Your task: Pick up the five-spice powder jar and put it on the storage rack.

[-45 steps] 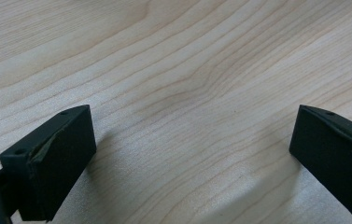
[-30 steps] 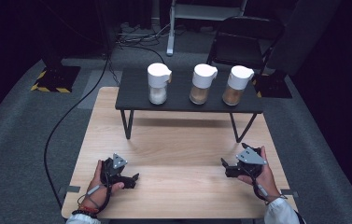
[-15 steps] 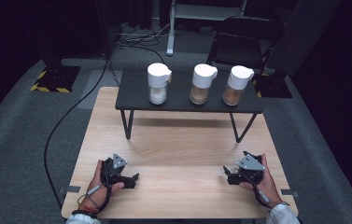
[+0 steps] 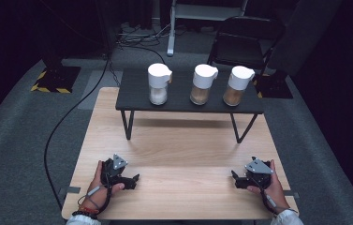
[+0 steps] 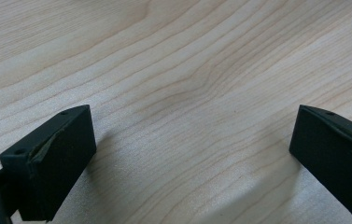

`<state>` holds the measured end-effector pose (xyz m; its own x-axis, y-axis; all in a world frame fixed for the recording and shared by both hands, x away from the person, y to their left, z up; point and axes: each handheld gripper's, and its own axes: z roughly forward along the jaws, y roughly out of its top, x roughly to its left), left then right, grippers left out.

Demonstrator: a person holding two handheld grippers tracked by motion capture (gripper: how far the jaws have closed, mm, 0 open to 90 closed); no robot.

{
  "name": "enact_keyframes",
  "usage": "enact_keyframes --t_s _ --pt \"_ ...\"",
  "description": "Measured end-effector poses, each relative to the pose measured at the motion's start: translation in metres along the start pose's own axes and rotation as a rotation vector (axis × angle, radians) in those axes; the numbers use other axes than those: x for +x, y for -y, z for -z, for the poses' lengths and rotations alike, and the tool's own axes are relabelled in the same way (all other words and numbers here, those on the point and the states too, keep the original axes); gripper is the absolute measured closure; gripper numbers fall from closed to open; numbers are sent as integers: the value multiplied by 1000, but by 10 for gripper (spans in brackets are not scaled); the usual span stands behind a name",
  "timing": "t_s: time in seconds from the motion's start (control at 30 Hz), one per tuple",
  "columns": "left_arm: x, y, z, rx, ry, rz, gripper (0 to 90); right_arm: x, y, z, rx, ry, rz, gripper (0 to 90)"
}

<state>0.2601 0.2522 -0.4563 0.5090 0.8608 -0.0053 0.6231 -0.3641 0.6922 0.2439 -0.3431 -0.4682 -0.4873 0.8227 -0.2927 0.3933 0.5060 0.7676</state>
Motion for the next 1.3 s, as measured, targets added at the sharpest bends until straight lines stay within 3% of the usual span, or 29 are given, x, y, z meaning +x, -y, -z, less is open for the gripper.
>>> enact_keyframes --t_s 0.43,0.7,1.3 --pt "0 0 0 0 0 0 3 -26 -1 -6 84 -76 -139 3" --pt "0 0 0 0 1 0 3 -48 -2 -10 128 -154 -237 1" --pt "0 0 0 0 1 1 3 -51 -1 -10 129 -166 -234 0"
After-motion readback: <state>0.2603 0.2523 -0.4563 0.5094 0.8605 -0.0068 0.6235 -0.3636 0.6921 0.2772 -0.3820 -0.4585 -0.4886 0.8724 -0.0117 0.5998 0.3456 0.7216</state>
